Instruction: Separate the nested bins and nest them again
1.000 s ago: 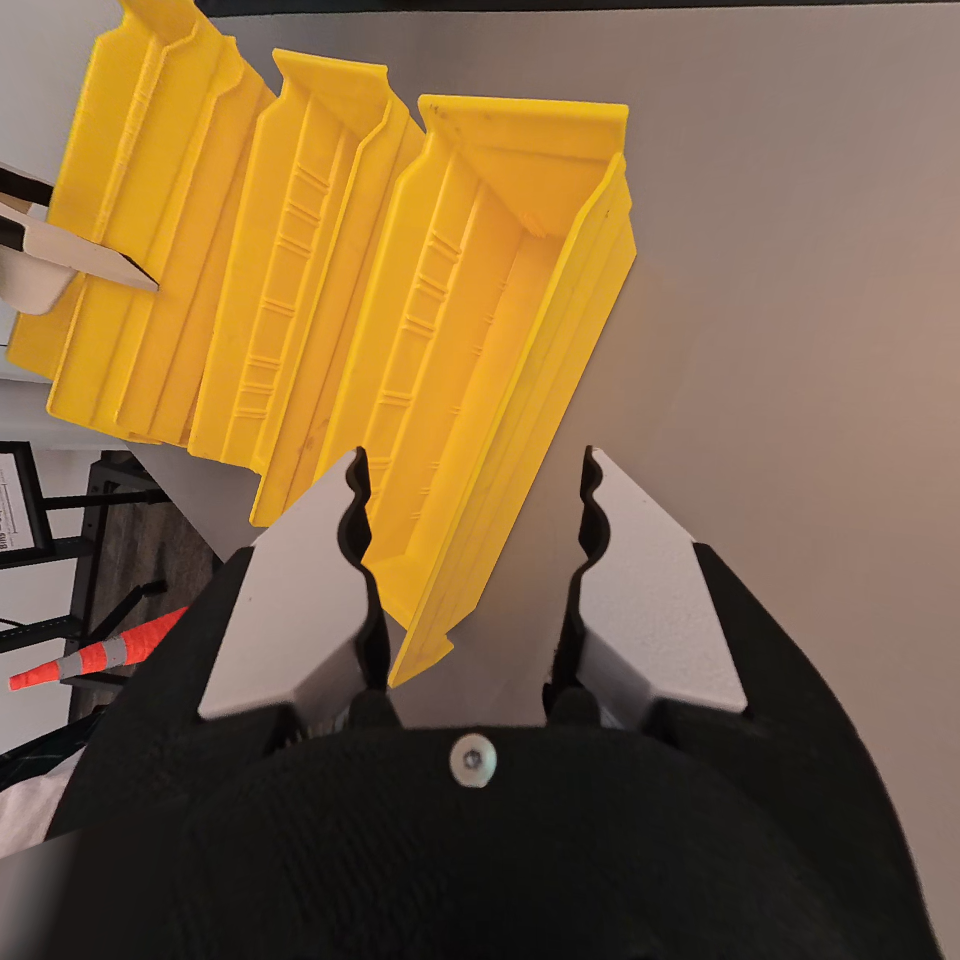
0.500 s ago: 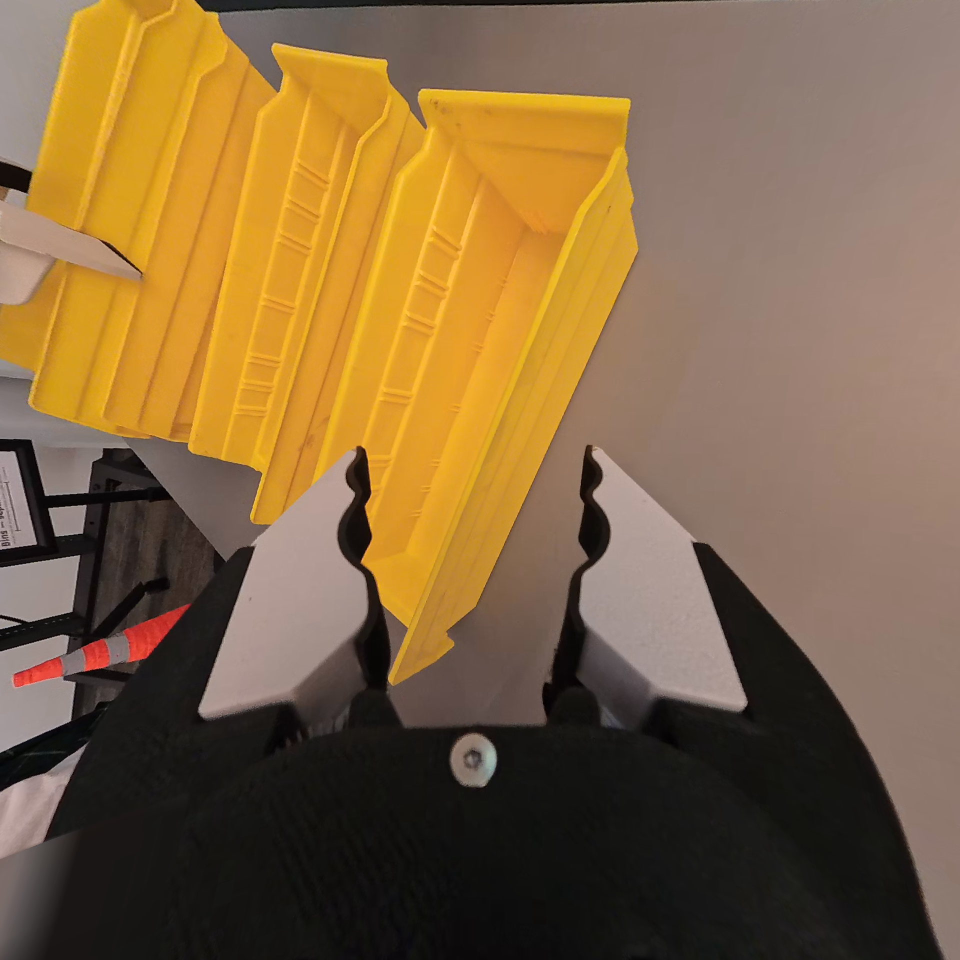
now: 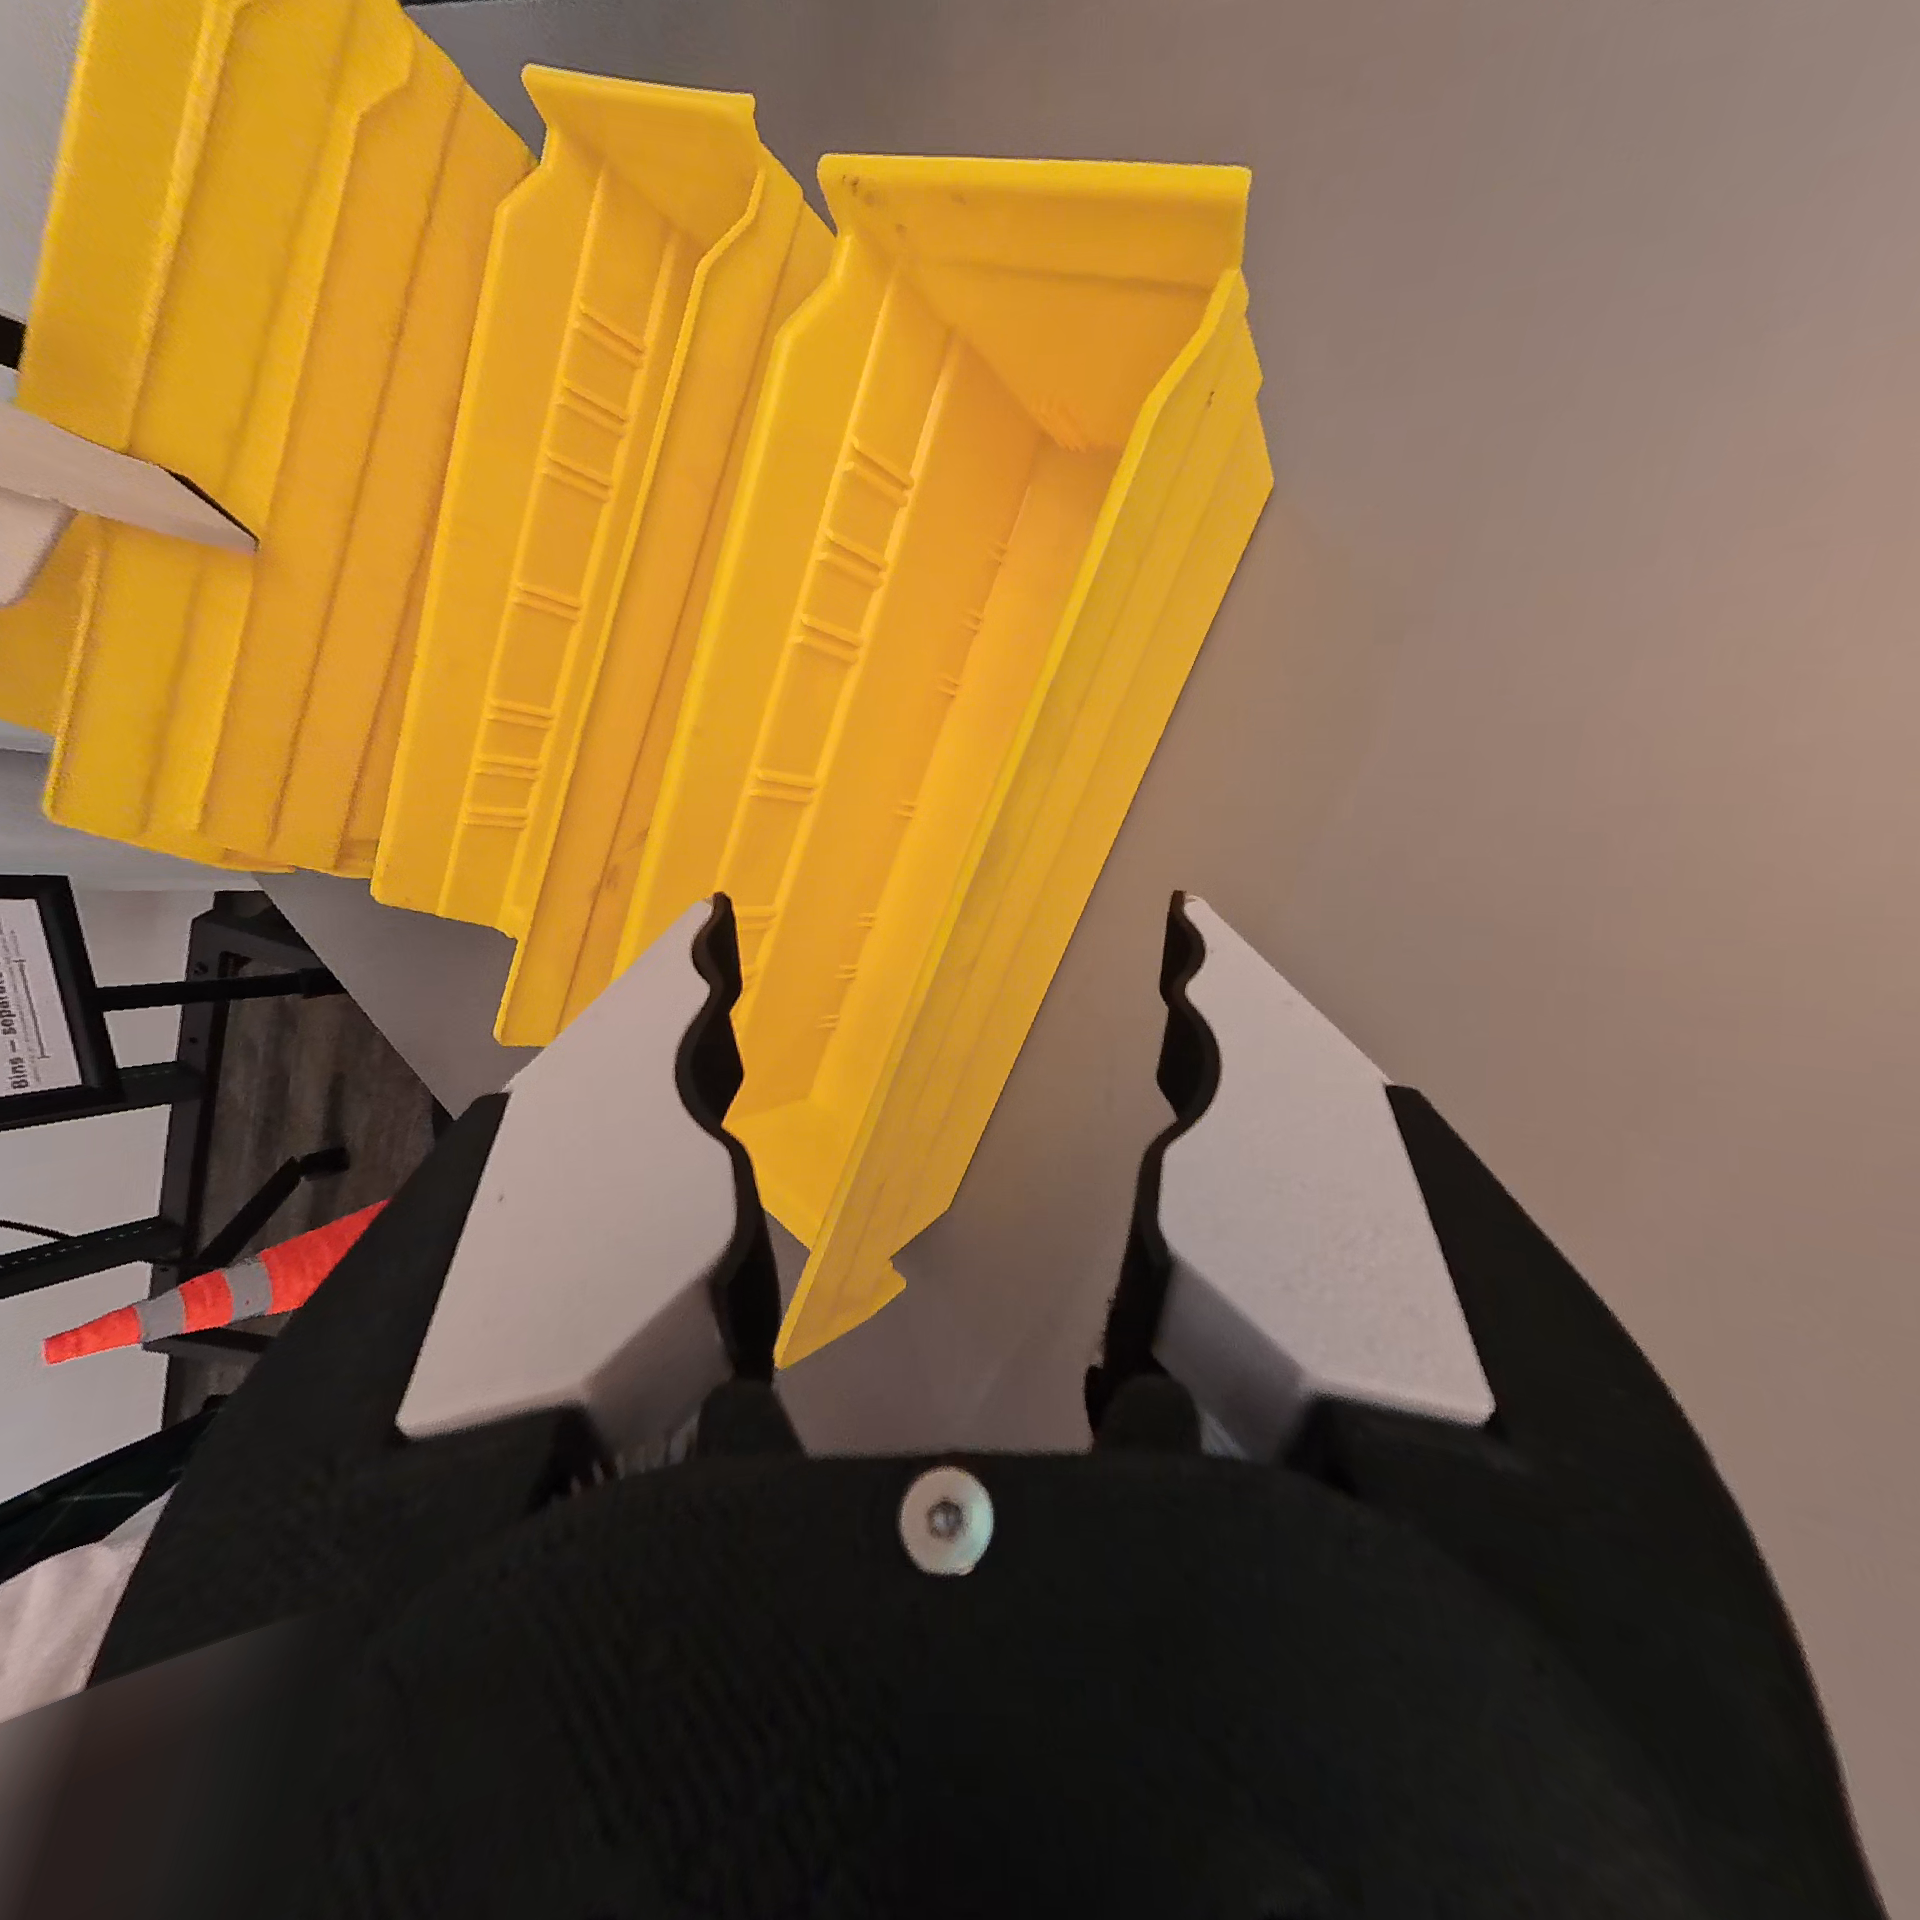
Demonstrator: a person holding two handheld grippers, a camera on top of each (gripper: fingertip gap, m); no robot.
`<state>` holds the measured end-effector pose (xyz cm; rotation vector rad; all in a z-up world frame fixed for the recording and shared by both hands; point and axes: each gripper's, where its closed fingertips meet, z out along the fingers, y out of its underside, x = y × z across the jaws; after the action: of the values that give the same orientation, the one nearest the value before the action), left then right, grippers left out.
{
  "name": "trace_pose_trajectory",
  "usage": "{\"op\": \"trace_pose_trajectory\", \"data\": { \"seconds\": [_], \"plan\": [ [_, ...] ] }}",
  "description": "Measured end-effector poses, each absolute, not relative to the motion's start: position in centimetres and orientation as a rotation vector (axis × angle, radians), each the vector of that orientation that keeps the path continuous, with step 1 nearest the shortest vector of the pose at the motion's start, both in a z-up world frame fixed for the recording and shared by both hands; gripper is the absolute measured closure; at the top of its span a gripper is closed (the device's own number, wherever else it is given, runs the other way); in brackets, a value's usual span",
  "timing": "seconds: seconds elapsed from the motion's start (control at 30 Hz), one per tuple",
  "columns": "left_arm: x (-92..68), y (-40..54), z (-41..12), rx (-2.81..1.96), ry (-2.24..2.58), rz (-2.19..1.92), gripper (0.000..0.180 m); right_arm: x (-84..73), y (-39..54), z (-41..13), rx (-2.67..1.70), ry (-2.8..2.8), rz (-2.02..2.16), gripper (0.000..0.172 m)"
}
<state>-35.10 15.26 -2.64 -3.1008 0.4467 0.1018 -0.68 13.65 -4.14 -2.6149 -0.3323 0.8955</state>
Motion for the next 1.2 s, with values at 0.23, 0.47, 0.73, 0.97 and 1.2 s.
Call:
{"op": "trace_pose_trajectory", "data": {
  "seconds": [0.23, 0.47, 0.73, 0.97, 1.2],
  "plan": [
    [-36.1, 14.8, -4.6, -3.146, 0.489, 0.249, 0.062, -0.7, 13.6, -4.3, -2.624, -0.335, 0.898, 0.09],
    [-35.4, 14.7, -5.3, -3.153, 0.547, 0.267, 0.062, -0.7, 13.6, -4.4, -2.627, -0.337, 0.9, 0.09],
    [-35.0, 15.3, -4.5, -3.162, 0.449, 0.129, 0.062, -0.6, 13.6, -4.5, -2.632, -0.332, 0.903, 0.09],
    [-35.7, 15.6, -3.6, -3.145, 0.439, 0.147, 0.062, -0.7, 13.6, -4.7, -2.638, -0.339, 0.903, 0.09],
    [-34.9, 15.5, -3.6, -3.167, 0.333, -0.08, 0.062, -0.6, 13.5, -4.8, -2.648, -0.335, 0.905, 0.09]
  ]
}}
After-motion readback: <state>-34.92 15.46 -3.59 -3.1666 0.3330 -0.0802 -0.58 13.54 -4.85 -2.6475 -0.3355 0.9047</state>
